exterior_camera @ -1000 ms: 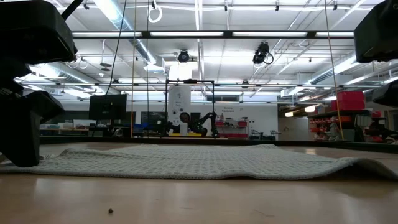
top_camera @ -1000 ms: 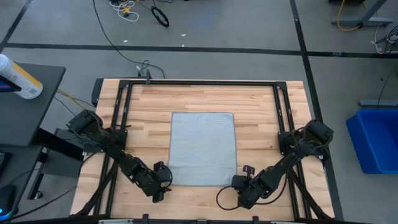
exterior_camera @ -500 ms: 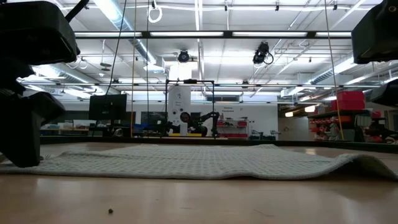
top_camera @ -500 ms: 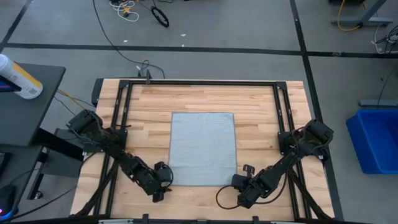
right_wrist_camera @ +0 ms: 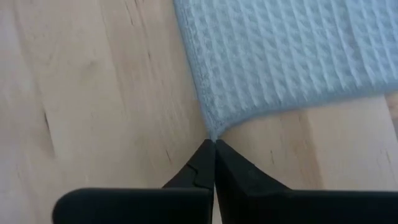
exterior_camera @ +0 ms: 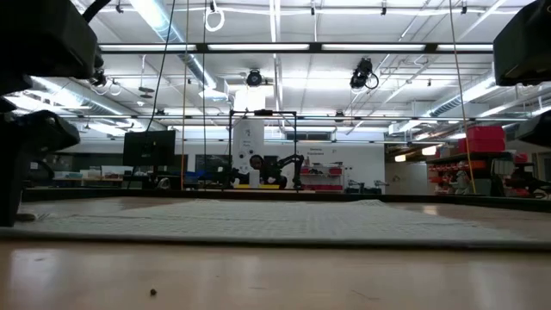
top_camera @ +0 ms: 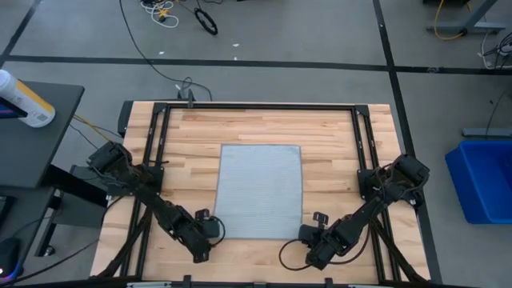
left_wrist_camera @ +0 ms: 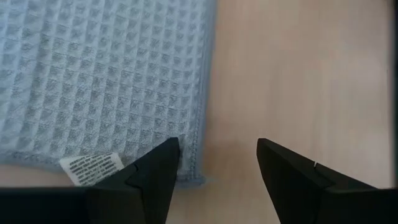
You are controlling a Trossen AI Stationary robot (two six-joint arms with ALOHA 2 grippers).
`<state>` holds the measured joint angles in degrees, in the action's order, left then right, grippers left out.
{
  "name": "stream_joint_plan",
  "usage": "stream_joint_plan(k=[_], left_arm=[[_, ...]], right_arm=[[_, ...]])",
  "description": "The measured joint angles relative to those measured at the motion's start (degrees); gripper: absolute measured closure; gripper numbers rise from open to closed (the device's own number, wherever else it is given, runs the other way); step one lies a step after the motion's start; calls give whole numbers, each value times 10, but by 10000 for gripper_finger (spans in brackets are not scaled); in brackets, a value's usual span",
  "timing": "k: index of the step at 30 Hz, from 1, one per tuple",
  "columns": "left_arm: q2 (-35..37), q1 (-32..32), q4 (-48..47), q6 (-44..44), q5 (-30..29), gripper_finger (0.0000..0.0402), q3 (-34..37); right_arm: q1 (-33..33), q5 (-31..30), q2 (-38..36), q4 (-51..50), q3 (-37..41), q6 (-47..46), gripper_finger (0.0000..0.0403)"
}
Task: Fold microfiber towels
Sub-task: Fold the gray towel
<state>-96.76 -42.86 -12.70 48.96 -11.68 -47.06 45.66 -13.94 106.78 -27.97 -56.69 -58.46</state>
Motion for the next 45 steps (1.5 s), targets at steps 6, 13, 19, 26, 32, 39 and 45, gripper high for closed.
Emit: stream_joint_plan(k=[6,13,19,26,32,39,45], left_arm=[[-1,-3,-54,-11,-6,173,-30],[0,-3,-53,-9,-27,173,-43],[-11,-3,-76,13,-21,173,-36],[-10,-3,-96,18,-40,173,-37],[-45,-3,-81,24,-47,173,-40],[-59,-3,-63,24,-51,173,-41],[-61,-3,-69,40,-55,178,-41]], right_arm=[[3,-3,1,-1,0,-7,364],[4,-2,1,2,0,-15,327],[10,-15,2,0,0,-16,349],[11,-18,2,0,1,-27,351],[13,-20,2,3,1,-30,327],[15,-24,2,4,1,-32,333],[15,-27,2,3,1,-32,350]])
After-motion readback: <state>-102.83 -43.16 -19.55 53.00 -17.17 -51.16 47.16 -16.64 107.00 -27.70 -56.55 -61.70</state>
